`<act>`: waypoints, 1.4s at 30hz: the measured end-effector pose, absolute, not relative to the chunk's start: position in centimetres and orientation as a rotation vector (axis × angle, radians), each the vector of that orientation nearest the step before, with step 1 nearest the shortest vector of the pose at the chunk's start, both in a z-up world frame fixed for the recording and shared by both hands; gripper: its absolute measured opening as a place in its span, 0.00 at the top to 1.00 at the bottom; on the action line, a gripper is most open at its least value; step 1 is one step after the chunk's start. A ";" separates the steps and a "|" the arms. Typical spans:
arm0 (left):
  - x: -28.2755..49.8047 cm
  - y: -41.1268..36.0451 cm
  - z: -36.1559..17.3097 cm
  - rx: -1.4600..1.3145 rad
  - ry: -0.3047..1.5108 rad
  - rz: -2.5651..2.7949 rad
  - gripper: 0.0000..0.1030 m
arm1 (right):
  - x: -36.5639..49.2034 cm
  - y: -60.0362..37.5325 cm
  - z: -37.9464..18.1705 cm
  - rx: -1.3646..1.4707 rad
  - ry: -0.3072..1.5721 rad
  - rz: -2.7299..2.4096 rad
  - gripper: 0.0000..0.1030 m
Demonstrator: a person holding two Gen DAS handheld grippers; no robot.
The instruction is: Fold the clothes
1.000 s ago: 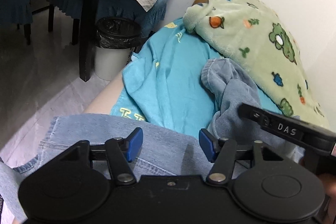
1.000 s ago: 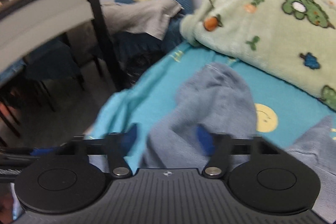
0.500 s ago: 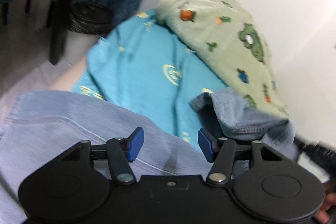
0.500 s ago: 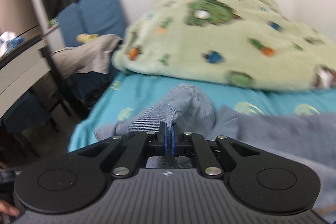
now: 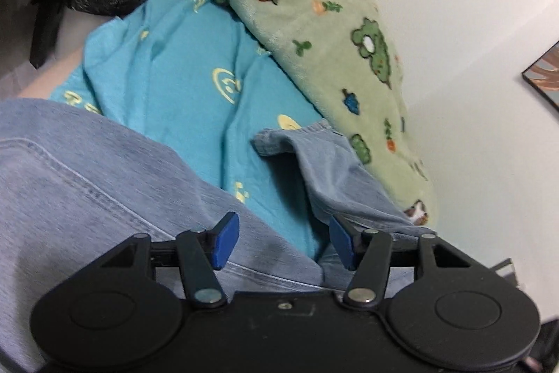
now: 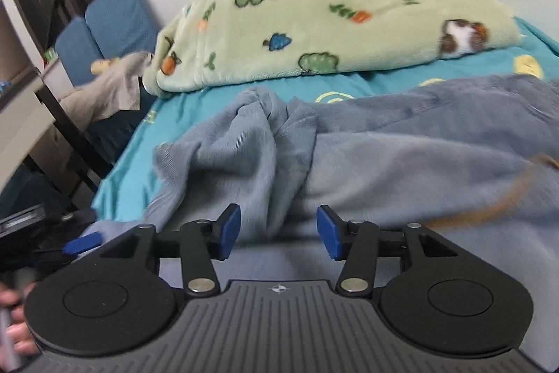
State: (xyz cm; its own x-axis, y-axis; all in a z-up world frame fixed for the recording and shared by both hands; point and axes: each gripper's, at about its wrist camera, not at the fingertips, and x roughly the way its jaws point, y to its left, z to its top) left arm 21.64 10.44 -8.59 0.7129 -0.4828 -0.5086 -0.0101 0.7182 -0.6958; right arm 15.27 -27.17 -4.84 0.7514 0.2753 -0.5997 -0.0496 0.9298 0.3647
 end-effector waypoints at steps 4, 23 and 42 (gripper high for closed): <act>21.2 10.7 -8.7 -0.785 0.732 -0.326 0.48 | 10.8 -26.6 -4.0 0.335 0.680 0.150 0.49; 27.1 5.7 -10.1 -0.861 0.740 -0.248 0.46 | 11.0 -29.7 -6.0 0.394 0.632 0.023 0.48; 33.3 8.5 -5.1 -0.796 0.505 -0.120 0.97 | 12.5 -30.9 -8.0 0.499 0.678 0.043 0.47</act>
